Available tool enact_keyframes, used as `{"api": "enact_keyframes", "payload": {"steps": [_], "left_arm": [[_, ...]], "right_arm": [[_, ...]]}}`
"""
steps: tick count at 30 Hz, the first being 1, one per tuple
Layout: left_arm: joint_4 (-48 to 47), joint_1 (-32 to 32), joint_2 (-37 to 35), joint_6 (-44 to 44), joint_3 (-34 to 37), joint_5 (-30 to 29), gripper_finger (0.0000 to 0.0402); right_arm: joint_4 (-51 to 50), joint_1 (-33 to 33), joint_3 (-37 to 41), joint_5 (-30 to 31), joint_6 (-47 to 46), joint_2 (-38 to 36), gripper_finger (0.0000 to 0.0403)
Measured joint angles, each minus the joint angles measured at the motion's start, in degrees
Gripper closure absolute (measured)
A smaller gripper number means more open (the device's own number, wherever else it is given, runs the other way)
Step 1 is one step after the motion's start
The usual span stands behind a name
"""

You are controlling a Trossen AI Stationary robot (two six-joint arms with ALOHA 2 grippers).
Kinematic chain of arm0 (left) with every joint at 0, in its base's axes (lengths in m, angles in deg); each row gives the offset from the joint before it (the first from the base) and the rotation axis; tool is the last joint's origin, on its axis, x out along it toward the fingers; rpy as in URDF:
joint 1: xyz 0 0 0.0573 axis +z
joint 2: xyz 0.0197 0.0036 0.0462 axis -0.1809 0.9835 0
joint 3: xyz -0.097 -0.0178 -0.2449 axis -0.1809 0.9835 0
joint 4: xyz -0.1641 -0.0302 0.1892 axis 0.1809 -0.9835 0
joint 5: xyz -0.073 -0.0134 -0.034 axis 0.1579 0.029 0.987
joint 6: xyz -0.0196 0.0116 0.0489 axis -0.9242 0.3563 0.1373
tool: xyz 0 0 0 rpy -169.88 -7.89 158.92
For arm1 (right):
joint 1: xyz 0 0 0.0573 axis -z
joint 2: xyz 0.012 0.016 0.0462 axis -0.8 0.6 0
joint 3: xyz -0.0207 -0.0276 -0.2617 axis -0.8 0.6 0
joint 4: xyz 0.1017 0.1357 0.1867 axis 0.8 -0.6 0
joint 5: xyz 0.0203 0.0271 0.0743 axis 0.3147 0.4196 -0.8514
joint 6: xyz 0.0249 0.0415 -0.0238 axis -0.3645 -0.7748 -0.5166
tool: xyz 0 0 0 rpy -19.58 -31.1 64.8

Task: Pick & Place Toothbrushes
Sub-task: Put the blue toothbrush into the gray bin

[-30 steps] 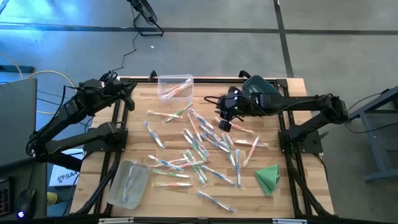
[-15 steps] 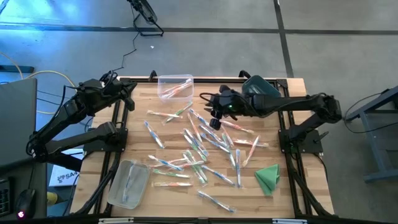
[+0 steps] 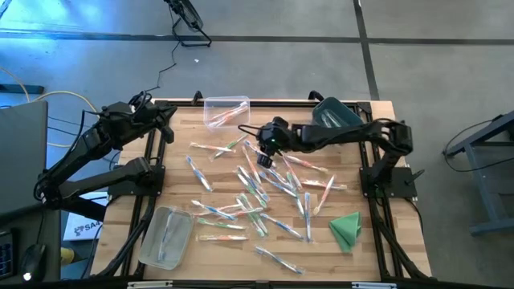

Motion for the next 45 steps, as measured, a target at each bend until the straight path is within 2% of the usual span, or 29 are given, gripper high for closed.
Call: {"api": "enact_keyframes", "payload": {"steps": [7, 10, 25, 31, 45], "left_arm": [[0.0, 0.0, 0.0, 0.0, 0.0, 0.0, 0.0402], [0.0, 0.0, 0.0, 0.0, 0.0, 0.0, 0.0402], [0.0, 0.0, 0.0, 0.0, 0.0, -0.1, 0.0402], [0.0, 0.0, 0.0, 0.0, 0.0, -0.1, 0.0402], [0.0, 0.0, 0.0, 0.0, 0.0, -0.1, 0.0402]], "right_arm": [[-0.1, 2.5, 0.0, -11.2, -7.2, 4.7, 0.0330], [-0.2, 3.1, 0.0, -13.0, -9.0, 6.1, 0.0330], [1.6, 3.1, 0.0, -10.7, -8.9, 12.0, 0.0330], [1.3, 3.2, 0.0, -7.0, -9.0, 12.8, 0.0330], [2.9, 3.9, 0.0, -11.3, -9.0, 14.7, 0.0330]]}}
